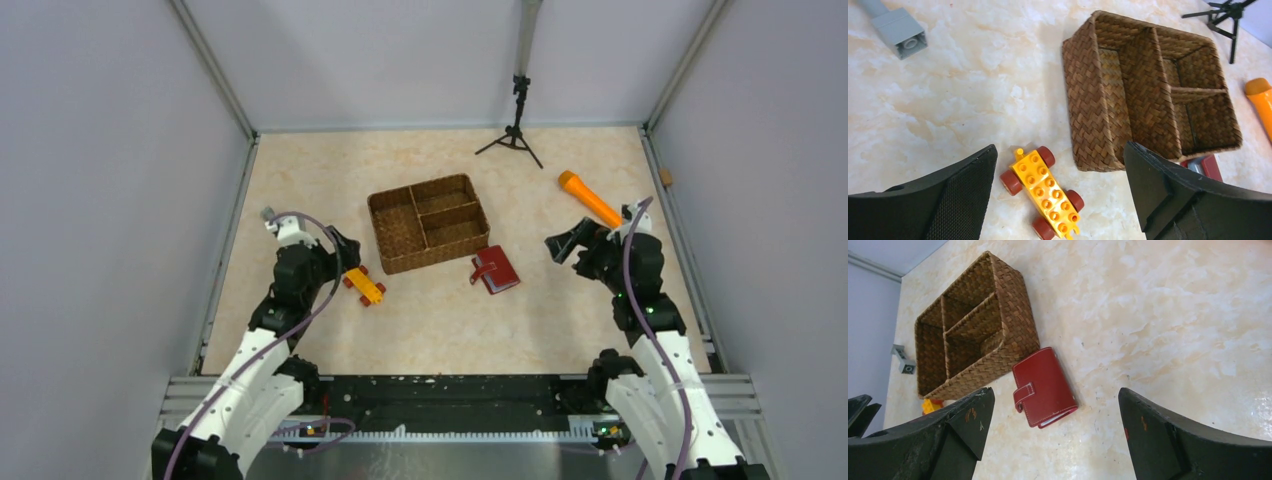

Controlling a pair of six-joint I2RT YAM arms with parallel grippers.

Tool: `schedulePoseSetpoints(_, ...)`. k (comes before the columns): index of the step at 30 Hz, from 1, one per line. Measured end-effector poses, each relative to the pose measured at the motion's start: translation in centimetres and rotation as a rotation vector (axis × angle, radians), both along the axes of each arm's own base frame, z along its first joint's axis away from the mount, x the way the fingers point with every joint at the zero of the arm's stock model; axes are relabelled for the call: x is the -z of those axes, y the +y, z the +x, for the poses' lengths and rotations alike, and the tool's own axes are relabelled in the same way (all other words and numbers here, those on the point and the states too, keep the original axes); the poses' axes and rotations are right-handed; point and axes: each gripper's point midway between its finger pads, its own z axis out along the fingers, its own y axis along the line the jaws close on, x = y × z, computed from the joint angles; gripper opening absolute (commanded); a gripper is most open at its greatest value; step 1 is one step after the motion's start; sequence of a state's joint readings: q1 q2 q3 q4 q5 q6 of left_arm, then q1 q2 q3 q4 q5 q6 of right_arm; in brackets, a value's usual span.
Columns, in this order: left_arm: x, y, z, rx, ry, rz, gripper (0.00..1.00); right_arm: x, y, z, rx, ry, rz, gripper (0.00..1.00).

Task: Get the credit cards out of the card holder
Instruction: Open the card holder at the center of the board.

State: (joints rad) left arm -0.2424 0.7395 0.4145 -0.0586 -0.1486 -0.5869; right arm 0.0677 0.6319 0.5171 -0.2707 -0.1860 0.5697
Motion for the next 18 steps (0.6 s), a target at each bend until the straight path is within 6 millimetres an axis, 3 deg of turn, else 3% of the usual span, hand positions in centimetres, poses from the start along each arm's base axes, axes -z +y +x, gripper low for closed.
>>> schedulePoseSetpoints(6,-0.9,-1.7,-0.6,0.118,-0.081,-0.021,0.99,1.6,-0.1,0.0,-0.018,0.054,-0.038,0.99)
schedulePoseSetpoints(11,-0.4,-4.6,-1.6,0.293,-0.126,-0.064,0.99,4.1,1.2,0.0,-0.104,0.142,-0.069,0.94)
schedulePoseSetpoints(15,-0.8,-5.9,-2.1,0.372,-0.154,-0.089,0.99,7.1,5.1,-1.2,-0.256,0.241,-0.174,0.92)
schedulePoseSetpoints(18,-1.6,-6.6,-2.2,0.415,-0.191,-0.103,0.99,8.2,8.2,-2.0,-0.366,0.266,-0.276,0.90)
